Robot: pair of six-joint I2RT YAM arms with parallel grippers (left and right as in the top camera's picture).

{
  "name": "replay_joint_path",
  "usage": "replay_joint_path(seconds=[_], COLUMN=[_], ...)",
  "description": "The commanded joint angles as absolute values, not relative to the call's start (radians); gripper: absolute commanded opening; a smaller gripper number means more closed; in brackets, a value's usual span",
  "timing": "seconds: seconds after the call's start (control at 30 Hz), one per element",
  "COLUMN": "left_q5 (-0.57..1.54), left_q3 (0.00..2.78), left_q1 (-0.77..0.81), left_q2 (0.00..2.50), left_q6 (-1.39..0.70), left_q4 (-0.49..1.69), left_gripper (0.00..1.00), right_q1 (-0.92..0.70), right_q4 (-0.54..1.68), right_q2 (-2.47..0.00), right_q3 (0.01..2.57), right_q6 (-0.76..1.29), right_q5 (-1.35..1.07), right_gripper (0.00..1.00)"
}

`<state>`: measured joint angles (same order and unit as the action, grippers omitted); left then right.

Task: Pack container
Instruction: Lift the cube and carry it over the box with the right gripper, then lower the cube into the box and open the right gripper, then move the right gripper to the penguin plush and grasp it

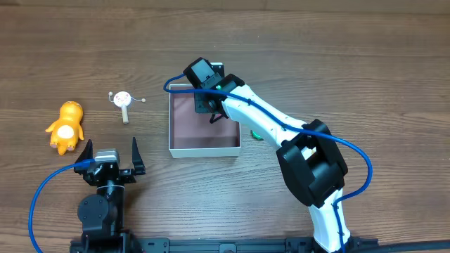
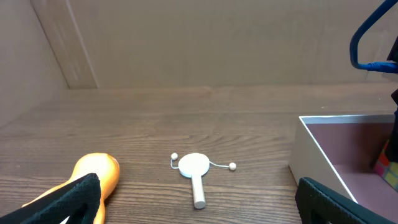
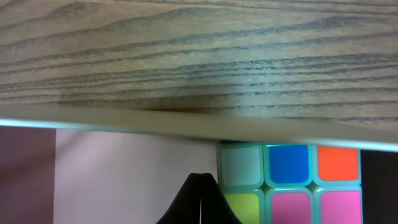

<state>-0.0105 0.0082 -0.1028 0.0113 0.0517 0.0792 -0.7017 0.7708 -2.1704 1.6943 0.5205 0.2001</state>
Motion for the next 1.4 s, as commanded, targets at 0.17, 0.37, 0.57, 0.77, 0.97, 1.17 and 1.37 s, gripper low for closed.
replay_joint_path(seconds=[0.17, 0.37, 0.57, 0.77, 0.97, 1.17, 1.37], left_q5=[0.004, 0.004, 0.004, 0.004, 0.004, 0.004, 0.004], left_q3=[0.005, 0.005, 0.005, 0.005, 0.005, 0.005, 0.005], left_q1=[-0.104, -0.104, -0.104, -0.104, -0.104, -0.104, -0.104], left_q2=[0.005, 0.005, 0.005, 0.005, 0.005, 0.005, 0.005], left_q6=[0.045, 0.045, 0.045, 0.045, 0.045, 0.045, 0.045], left_q4=[0.078, 0.078, 0.078, 0.078, 0.078, 0.078, 0.078], left_gripper=[1.0, 1.0, 1.0, 1.0, 1.0, 1.0, 1.0], right_q1=[-0.704, -0.704, -0.704, -0.704, -0.706, -0.706, -0.682], right_q4=[0.76, 0.745, 0.746, 0.754, 0.934, 1.279, 1.694], right_q2=[-2.17, -2.17, -2.17, -2.17, -2.168, -2.168, -2.121], right_q3=[1.693, 1.694, 1.693, 1.697, 1.867, 2.243, 2.601], right_q6=[0.547, 0.554, 0.554, 0.554, 0.549, 0.546, 0.493], right_q5=[0.273, 0.295, 0.318, 0.316, 0.278, 0.243, 0.233], right_gripper=[0.04, 0.04, 0.04, 0.04, 0.04, 0.04, 0.12])
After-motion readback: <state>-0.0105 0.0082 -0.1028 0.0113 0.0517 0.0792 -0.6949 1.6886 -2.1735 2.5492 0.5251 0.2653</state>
